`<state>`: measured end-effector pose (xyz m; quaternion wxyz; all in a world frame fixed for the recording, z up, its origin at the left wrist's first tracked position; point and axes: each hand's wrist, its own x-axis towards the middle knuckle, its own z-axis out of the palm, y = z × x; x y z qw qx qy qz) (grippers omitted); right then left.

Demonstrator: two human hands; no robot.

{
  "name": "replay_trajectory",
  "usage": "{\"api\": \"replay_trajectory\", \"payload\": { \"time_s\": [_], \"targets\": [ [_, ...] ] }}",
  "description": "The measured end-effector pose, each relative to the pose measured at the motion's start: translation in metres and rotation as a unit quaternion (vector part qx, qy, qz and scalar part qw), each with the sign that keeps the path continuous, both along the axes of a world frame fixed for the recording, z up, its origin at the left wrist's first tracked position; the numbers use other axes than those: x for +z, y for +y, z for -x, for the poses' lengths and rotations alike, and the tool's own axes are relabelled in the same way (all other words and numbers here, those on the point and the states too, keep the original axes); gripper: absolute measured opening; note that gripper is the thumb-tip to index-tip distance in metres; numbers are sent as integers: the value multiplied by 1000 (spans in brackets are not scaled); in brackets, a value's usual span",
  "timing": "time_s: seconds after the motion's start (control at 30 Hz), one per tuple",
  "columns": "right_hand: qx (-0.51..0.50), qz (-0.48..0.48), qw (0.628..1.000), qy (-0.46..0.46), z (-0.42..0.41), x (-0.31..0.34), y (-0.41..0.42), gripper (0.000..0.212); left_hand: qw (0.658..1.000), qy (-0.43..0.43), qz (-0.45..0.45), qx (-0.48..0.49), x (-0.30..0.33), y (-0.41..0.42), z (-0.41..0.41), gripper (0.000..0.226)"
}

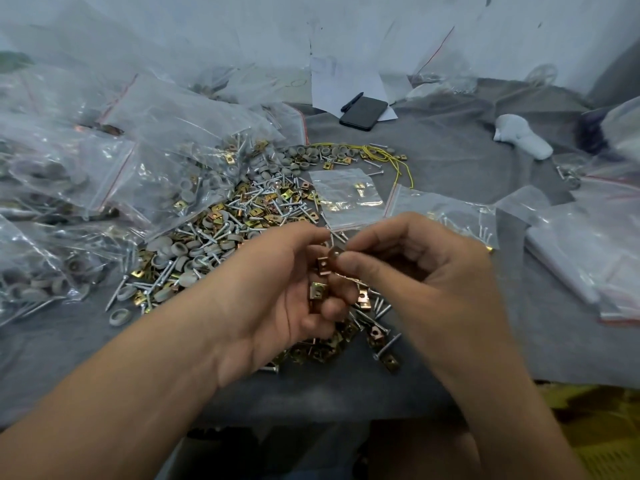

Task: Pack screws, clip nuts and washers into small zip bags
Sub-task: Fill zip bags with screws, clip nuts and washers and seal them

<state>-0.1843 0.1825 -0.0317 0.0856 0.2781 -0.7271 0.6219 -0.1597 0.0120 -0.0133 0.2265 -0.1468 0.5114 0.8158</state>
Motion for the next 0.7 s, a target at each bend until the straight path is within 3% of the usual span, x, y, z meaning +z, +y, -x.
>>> {"api": "replay_trajectory", "payload": {
  "time_s": [0.13,0.23,0.37,0.5,0.7],
  "targets": [
    [-38,-22,999,25,5,2,4,16,998,-4,-59,5,-3,-8,0,28],
    [-107,-172,975,91,11,0,17,16,994,8,-101,42,-3,-9,0,28],
    [-100,-337,935,37,14,-10,7,19,988,44,-113,97,-1,-11,3,39],
    [-77,-357,931,27,17,-8,10,24,983,56,-114,130,1,-14,3,45],
    [-101,-334,932,98,10,-16,13,16,979,42,-102,169,2,-20,4,30]
  ]
}}
